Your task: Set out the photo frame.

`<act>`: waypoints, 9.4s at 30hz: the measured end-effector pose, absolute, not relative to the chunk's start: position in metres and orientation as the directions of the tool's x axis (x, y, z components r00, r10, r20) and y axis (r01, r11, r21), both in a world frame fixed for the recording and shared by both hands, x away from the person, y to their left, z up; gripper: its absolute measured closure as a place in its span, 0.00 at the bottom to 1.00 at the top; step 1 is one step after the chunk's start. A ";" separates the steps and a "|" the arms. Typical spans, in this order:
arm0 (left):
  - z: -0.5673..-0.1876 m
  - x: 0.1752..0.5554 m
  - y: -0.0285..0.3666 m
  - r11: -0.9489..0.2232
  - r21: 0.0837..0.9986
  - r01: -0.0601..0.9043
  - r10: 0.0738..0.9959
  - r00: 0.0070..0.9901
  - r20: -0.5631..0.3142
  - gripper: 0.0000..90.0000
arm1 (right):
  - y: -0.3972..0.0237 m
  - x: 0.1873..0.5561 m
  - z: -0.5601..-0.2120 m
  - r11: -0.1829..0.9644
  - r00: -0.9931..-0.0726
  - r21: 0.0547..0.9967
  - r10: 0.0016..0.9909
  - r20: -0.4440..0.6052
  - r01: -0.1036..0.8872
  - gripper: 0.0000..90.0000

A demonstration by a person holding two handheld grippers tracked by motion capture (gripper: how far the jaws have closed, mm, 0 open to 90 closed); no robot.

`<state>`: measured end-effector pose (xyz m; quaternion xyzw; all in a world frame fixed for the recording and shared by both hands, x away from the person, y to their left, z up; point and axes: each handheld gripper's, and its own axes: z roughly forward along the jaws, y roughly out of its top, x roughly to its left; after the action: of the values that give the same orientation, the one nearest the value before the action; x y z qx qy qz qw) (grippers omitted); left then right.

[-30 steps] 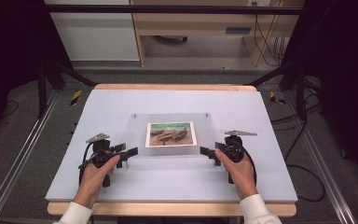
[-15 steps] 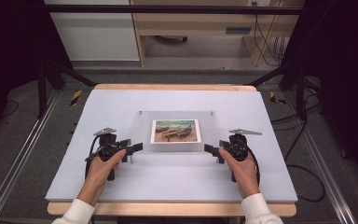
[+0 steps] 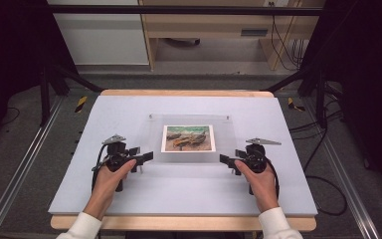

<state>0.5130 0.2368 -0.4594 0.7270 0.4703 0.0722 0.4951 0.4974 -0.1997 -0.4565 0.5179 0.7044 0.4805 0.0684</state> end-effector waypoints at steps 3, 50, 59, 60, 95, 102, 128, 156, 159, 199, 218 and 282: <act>-0.459 0.511 0.237 -0.063 0.793 0.606 0.758 0.546 -0.357 0.28 | -0.201 0.495 -0.456 -0.002 -0.454 0.753 0.797 0.398 0.658 0.23; -0.448 0.466 0.245 -0.045 0.834 0.550 0.798 0.521 -0.301 0.56 | -0.201 0.452 -0.450 0.085 -0.502 0.823 0.826 0.256 0.561 0.43; -0.447 0.463 0.246 -0.048 0.834 0.550 0.798 0.523 -0.299 0.58 | -0.202 0.447 -0.450 0.096 -0.504 0.825 0.828 0.244 0.558 0.45; -0.447 0.462 0.247 -0.048 0.833 0.551 0.798 0.523 -0.300 0.59 | -0.202 0.447 -0.450 0.100 -0.507 0.825 0.828 0.240 0.556 0.46; -0.444 0.456 0.247 -0.083 0.835 0.543 0.804 0.532 -0.266 0.62 | -0.202 0.438 -0.450 0.128 -0.510 0.829 0.835 0.207 0.545 0.49; -0.443 0.456 0.247 -0.085 0.840 0.537 0.804 0.535 -0.261 0.62 | -0.202 0.438 -0.450 0.128 -0.509 0.829 0.836 0.206 0.544 0.49; -0.444 0.468 0.243 -0.046 0.858 0.512 0.818 0.512 -0.261 0.62 | -0.202 0.447 -0.447 0.111 -0.498 0.838 0.842 0.206 0.535 0.51; -0.447 0.458 0.240 -0.072 0.865 0.496 0.824 0.518 -0.229 0.62 | -0.200 0.436 -0.450 0.141 -0.501 0.837 0.848 0.174 0.529 0.52; -0.447 0.456 0.240 -0.075 0.866 0.495 0.823 0.521 -0.226 0.63 | -0.200 0.434 -0.450 0.156 -0.503 0.839 0.851 0.155 0.522 0.52; -0.448 0.440 0.243 -0.109 0.869 0.482 0.827 0.529 -0.189 0.71 | -0.198 0.416 -0.454 0.207 -0.498 0.835 0.862 0.090 0.510 0.60; -0.448 0.429 0.243 -0.131 0.857 0.499 0.825 0.534 -0.184 0.76 | -0.199 0.408 -0.455 0.221 -0.489 0.821 0.869 0.080 0.526 0.69; -0.453 0.411 0.239 -0.194 0.831 0.521 0.824 0.546 -0.150 0.72 | -0.193 0.393 -0.461 0.262 -0.479 0.775 0.876 0.059 0.575 0.70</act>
<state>0.4108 0.2388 -0.4527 0.7541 0.4459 0.1676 0.4521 0.3933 -0.1933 -0.4606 0.4712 0.7699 0.3831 0.1961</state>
